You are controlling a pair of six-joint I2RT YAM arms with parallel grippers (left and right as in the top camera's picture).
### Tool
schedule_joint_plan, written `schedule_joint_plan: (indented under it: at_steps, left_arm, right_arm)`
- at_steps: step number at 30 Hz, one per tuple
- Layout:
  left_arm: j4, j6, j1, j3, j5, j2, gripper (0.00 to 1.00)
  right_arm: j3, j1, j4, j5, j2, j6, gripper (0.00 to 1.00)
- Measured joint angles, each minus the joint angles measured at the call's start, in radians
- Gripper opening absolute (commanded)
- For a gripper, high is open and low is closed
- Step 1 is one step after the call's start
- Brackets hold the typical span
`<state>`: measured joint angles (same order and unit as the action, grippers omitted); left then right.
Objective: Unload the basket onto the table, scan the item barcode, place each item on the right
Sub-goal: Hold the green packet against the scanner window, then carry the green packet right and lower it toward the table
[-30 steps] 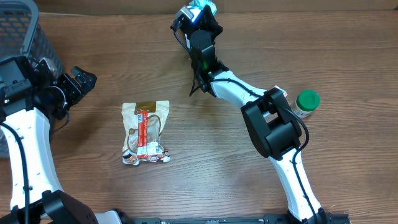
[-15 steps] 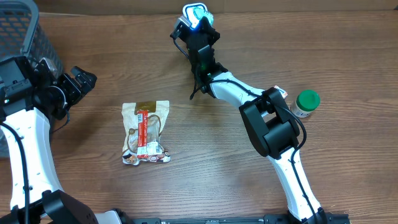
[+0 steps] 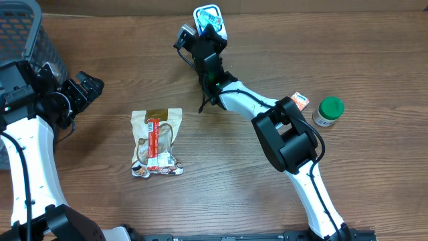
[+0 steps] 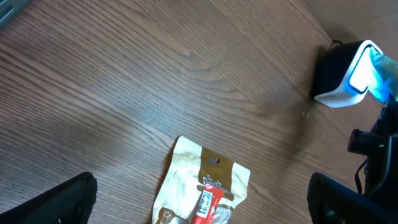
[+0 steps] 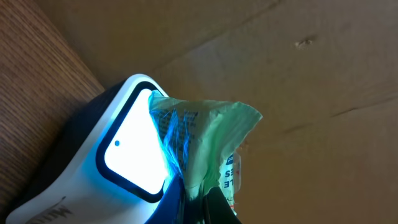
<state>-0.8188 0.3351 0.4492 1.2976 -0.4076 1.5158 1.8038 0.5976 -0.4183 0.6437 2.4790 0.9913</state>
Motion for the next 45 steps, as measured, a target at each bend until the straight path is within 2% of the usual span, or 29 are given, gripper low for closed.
schedule_joint_plan:
  at_steps: [9, 15, 22, 28, 31, 33, 34, 37, 38, 39, 43, 45]
  left_arm:
    - [0.000, 0.000, 0.000, 0.000, 0.000, 0.000, 0.99]
    - [0.000, 0.000, 0.000, 0.000, 0.000, 0.000, 1.00]
    - [0.000, 0.000, 0.000, 0.000, 0.000, 0.000, 1.00]
    - [0.000, 0.000, 0.000, 0.000, 0.000, 0.000, 0.99]
    - [0.000, 0.000, 0.000, 0.000, 0.000, 0.000, 1.00]
    - [0.000, 0.000, 0.000, 0.000, 0.000, 0.000, 1.00]
    - [-0.001, 0.000, 0.000, 0.000, 0.000, 0.000, 1.00]
    - [0.000, 0.000, 0.000, 0.000, 0.000, 0.000, 1.00]
    - [0.000, 0.000, 0.000, 0.000, 0.000, 0.000, 1.00]
    - [0.000, 0.000, 0.000, 0.000, 0.000, 0.000, 0.99]
    - [0.000, 0.000, 0.000, 0.000, 0.000, 0.000, 1.00]
    - [0.000, 0.000, 0.000, 0.000, 0.000, 0.000, 1.00]
  right_arm:
    - [0.000, 0.000, 0.013, 0.024, -0.014, -0.022, 0.03]
    - [-0.001, 0.002, 0.186, 0.022, -0.140, -0.099, 0.03]
    - [0.002, 0.008, 0.627, 0.005, -0.466, -0.335, 0.04]
    - [0.021, -0.007, 1.233, -0.117, -0.668, -0.599, 0.04]
    - [0.017, -0.028, 1.500, -0.235, -0.673, -0.689, 0.12]
    - [-0.011, -0.047, 1.622, -0.308, -0.665, -0.726, 0.23]
    - [-0.033, -0.060, 1.676, -0.342, -0.659, -0.742, 0.30]
    - [-0.109, -0.098, 1.751, -0.396, -0.655, -0.771, 0.63]
    - [-0.136, -0.113, 1.756, -0.406, -0.655, -0.779, 0.71]
    - [-0.164, -0.129, 1.753, -0.414, -0.655, -0.782, 0.75]
    - [-0.255, -0.190, 1.693, -0.435, -0.655, -0.824, 0.73]
    - [-0.296, -0.219, 1.624, -0.444, -0.654, -0.890, 0.71]
